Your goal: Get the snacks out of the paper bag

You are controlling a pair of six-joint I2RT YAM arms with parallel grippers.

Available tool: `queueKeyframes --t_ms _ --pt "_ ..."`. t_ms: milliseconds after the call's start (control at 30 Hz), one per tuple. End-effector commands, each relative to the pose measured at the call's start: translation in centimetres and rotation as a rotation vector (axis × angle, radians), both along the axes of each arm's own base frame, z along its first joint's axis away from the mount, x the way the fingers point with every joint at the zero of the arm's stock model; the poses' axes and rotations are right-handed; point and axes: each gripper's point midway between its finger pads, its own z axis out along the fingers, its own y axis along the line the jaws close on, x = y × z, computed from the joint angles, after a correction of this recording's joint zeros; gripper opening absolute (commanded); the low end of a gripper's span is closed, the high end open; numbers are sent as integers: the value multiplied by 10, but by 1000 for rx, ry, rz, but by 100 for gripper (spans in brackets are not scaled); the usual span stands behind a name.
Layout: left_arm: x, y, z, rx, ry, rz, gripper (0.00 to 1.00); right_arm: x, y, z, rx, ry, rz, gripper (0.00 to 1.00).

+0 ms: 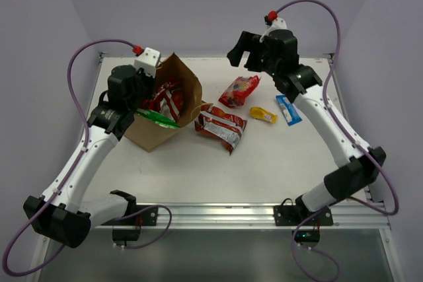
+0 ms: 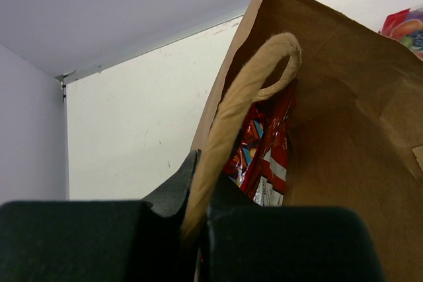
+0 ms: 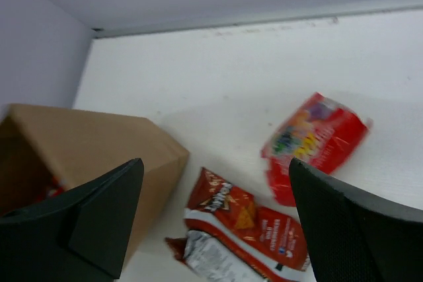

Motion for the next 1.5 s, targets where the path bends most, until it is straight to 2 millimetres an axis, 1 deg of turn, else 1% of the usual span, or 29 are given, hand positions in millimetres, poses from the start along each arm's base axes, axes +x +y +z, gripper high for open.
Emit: queueKeyframes --t_ms 0,33,67,100,133,167,233,267,300,333,367,433,500,533,600,633,700,733,767,833,867,933,967,1033,1100,1167,1200,1233,1467 --pt "-2 -7 46 -42 -121 -44 0 -72 30 95 96 -146 82 94" --pt "-3 -9 47 -45 -121 -49 0 -82 38 104 117 -161 104 93" --pt "-3 -9 48 -48 -124 -51 0 -101 57 111 162 -160 151 93" --pt "-3 -10 51 -53 -130 -53 0 -109 66 113 187 -156 178 92" --pt "-3 -11 52 -56 -133 -60 0 -113 77 113 230 -152 181 92" --pt "-3 -12 55 -60 -136 -65 0 -125 93 115 256 -156 219 91" --pt "-4 -16 59 -70 -143 -88 0 -131 112 116 290 -156 237 89" --pt "-4 -17 59 -74 -143 -94 0 -139 126 114 301 -141 244 89" --pt "-5 -19 61 -78 -145 -102 0 -136 140 101 290 -109 250 88" --pt "-6 -22 61 -80 -146 -119 0 -137 149 102 306 -90 255 88" --pt "-7 -23 63 -81 -153 -129 0 -139 169 84 291 -46 278 87" --pt "-8 -23 64 -79 -159 -135 0 -142 188 73 310 0 288 87" --pt "-8 -24 63 -79 -157 -139 0 -139 199 58 319 41 284 82" --pt "-8 -24 64 -83 -157 -139 0 -136 207 43 321 80 274 80" --pt "-10 -30 60 -92 -148 -172 0 -134 216 30 318 106 268 78" --pt "-10 -31 59 -93 -146 -173 0 -132 222 19 311 124 262 77" --pt "-10 -31 55 -96 -137 -174 0 -127 224 7 298 145 238 72" --pt "-10 -32 54 -98 -135 -176 0 -125 225 0 296 159 227 72" --pt "-10 -32 54 -101 -135 -177 0 -123 228 -11 284 173 214 71" --pt "-11 -34 53 -110 -134 -182 0 -116 227 -20 281 180 177 69" --pt "-11 -34 54 -112 -135 -183 0 -113 229 -30 268 190 161 68" --pt "-12 -34 54 -114 -136 -184 0 -108 230 -38 267 201 131 66" --pt "-12 -34 54 -114 -136 -183 0 -105 231 -46 256 210 118 65" --pt "-13 -33 55 -111 -140 -180 0 -101 233 -50 259 212 100 62" --pt "-12 -32 54 -106 -140 -173 0 -97 235 -58 250 218 92 61" --pt "-13 -31 55 -106 -142 -169 0 -93 237 -59 248 213 84 58" --pt "-13 -30 55 -104 -144 -165 0 -92 238 -65 239 218 78 58" --pt "-13 -29 55 -104 -144 -163 0 -91 238 -66 238 218 75 57" --pt "-14 -27 54 -95 -144 -154 0 -81 237 -82 229 239 47 47"
